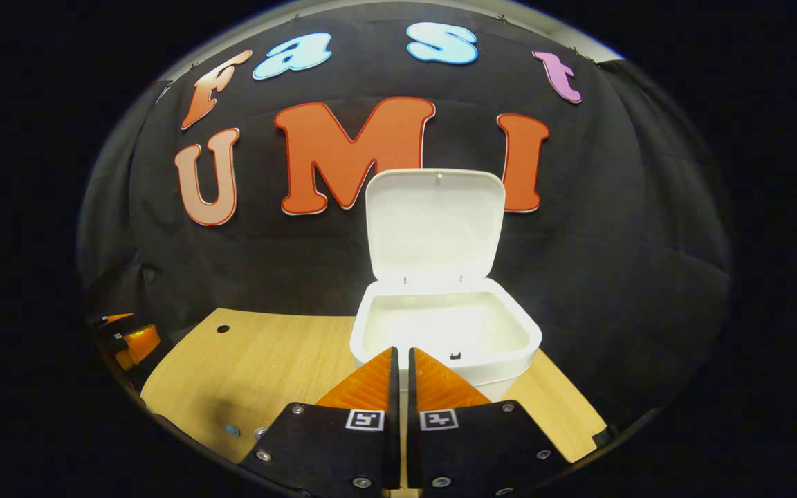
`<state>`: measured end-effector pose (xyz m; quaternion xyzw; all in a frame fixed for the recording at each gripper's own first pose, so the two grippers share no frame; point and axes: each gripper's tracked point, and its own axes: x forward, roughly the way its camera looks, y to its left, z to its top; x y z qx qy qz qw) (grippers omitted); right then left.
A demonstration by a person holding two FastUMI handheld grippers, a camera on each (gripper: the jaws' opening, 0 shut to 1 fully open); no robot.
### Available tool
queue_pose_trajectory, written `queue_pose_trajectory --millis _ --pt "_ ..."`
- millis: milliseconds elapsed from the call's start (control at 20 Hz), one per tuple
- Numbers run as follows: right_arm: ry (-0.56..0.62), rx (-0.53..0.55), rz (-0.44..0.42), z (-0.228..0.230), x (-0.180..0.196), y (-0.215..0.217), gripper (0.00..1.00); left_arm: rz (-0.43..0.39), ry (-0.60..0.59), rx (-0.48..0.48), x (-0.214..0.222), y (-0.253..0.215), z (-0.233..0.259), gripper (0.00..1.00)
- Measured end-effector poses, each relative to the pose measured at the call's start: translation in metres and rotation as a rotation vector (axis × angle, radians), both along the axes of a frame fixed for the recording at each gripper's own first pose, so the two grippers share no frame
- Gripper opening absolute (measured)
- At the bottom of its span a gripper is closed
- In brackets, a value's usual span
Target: Press the lid of the desktop garbage bin to open it, pick up the crumpled paper on the desktop and throw it into the bin, then pick up the pop can on the desktop and drop it into the bin, and finally close the garbage bin lid.
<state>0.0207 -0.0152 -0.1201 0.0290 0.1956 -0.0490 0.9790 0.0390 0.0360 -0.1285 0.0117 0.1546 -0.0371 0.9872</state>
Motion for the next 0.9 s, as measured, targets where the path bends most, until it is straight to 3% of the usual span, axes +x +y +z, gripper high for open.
queue_pose_trajectory --millis 100,200,250,350,500,900 --pt "-0.015 0.005 0.029 0.001 -0.004 0.012 0.12 -0.028 0.050 -0.001 -0.004 -0.007 -0.017 0.97" --pt "-0.028 0.002 0.077 -0.001 -0.009 0.026 0.39 -0.057 0.105 -0.002 -0.006 -0.012 -0.034 0.97" --pt "-0.028 -0.005 0.098 -0.004 -0.011 0.033 0.65 -0.069 0.134 -0.005 -0.007 -0.014 -0.042 0.97" --pt "-0.012 -0.018 0.135 -0.014 -0.017 0.047 0.84 -0.095 0.197 -0.024 -0.009 -0.020 -0.060 0.97" --pt "0.021 -0.007 0.165 -0.032 -0.026 0.065 0.94 -0.113 0.301 -0.054 -0.018 -0.022 -0.090 0.97" --pt "0.133 0.008 0.274 -0.081 -0.041 0.107 0.95 -0.165 0.551 -0.063 -0.038 -0.029 -0.157 0.98"
